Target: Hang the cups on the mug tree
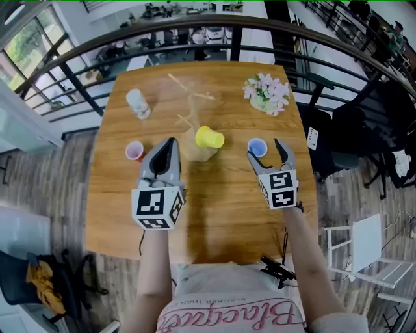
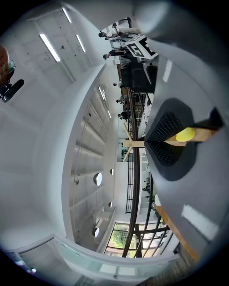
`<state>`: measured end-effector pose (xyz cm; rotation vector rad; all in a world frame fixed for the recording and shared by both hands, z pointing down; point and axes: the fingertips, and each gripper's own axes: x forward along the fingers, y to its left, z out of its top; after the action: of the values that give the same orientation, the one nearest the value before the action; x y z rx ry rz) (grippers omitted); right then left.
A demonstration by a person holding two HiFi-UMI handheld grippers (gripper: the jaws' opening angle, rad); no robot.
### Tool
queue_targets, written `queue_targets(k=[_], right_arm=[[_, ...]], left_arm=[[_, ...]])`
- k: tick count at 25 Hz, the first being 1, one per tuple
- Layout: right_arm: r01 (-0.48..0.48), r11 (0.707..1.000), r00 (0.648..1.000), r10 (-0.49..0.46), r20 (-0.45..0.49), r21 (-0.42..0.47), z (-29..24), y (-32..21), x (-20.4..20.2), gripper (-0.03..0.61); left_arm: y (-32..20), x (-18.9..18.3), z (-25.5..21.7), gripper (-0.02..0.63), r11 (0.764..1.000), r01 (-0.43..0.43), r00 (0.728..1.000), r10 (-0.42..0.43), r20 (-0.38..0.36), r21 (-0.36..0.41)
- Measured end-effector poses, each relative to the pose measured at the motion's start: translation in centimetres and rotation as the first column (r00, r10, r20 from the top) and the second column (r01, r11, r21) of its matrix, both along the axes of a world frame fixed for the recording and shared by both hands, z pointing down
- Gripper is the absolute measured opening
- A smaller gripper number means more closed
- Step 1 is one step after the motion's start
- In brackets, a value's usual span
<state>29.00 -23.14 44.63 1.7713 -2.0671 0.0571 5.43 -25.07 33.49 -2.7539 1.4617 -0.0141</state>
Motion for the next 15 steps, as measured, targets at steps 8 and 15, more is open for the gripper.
queue_targets(k=[8, 15], right_arm=[[-0.005, 0.999, 0.998, 0.007, 0.059, -0.042, 3.3, -0.5, 1.2, 0.373], [-0.015, 0.994, 0.994, 0.026, 0.104, -0.106, 7.1, -1.0, 2.1, 0.373]], left_arm=[[-0.1, 1.0, 1.8, 0.012, 0.999, 0.015, 0.999, -0.013, 0.044, -0.042], [-0.4, 1.8, 4.0, 0.011, 0.996, 0.022, 0.996, -0.014, 0.083, -0.088]])
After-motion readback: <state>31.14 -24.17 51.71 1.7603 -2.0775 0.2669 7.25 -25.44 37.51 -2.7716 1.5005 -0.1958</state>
